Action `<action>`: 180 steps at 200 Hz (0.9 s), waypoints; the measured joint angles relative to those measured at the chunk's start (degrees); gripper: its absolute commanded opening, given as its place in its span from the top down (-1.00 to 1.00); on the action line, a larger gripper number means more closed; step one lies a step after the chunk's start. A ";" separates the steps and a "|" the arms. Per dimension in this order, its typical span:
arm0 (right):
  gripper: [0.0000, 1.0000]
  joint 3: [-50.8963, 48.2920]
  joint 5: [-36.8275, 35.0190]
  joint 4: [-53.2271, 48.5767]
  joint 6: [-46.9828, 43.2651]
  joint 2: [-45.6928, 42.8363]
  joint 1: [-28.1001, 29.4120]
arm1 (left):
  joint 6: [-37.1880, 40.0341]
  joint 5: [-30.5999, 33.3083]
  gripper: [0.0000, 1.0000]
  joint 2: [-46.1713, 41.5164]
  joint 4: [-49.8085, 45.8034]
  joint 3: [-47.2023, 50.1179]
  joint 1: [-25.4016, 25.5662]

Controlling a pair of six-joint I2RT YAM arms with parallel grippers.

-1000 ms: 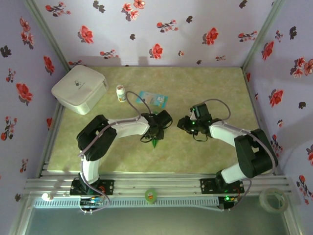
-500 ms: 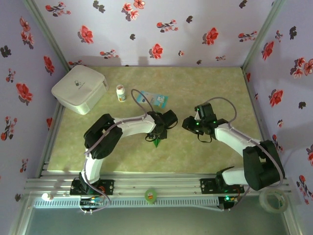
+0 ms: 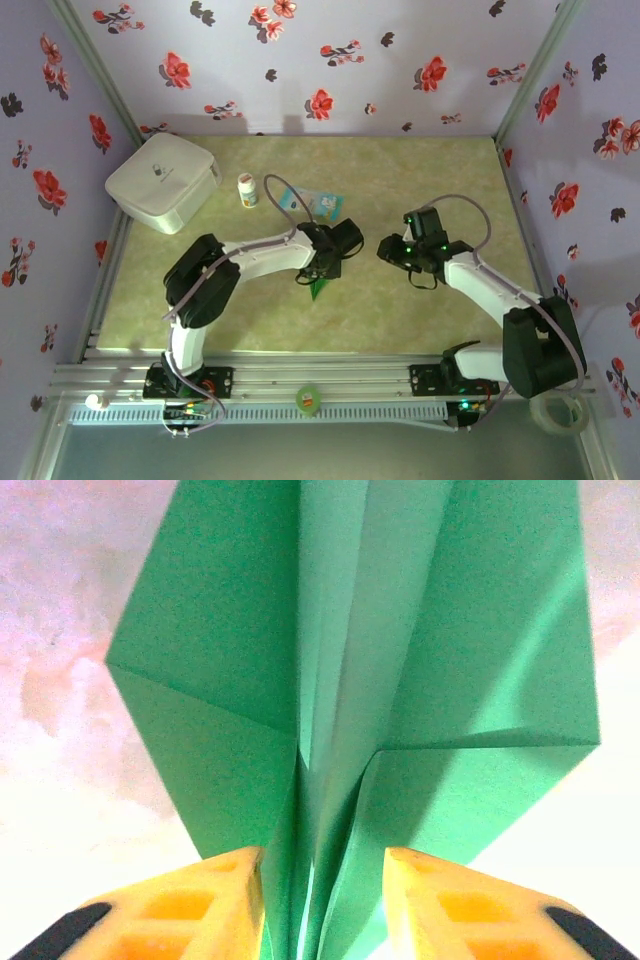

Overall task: Fold a paper plane with a square sheet of paper (pick it up from the middle)
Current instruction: Move a paper plane to the center of the table.

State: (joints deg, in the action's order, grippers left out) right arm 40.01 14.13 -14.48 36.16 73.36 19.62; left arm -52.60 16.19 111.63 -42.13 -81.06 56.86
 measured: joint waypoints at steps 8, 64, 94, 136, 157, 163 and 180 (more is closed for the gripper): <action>0.32 0.24 -0.26 -0.24 -0.17 -0.26 -0.20 | 0.00 0.26 0.27 -0.68 -0.07 0.00 0.00; 0.23 0.70 -0.26 -0.70 -0.39 -1.01 -0.87 | 2.49 0.81 0.09 -9.92 3.06 2.27 -1.44; 0.21 1.27 5.38 2.54 1.11 2.84 -0.63 | 4.13 0.55 0.09 -15.06 6.03 6.56 -6.08; 0.21 1.81 11.74 11.82 7.39 14.25 3.45 | 4.87 -3.21 0.08 -19.30 10.45 15.65 -12.90; 0.23 2.91 13.42 14.82 9.57 18.73 5.31 | 4.76 -5.66 0.06 -21.05 12.70 19.63 -14.97; 0.24 3.72 13.92 15.39 10.16 20.13 5.75 | 4.72 -6.21 0.06 -21.46 13.35 20.52 -15.37; 0.31 5.57 14.95 17.18 11.08 23.19 6.64 | 4.68 -7.85 0.06 -22.51 14.78 22.40 -16.33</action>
State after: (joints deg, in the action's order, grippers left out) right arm 45.58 29.08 2.70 47.24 96.55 26.26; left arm -47.92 8.34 89.12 -27.35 -58.65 40.53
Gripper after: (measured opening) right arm 0.365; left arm 0.469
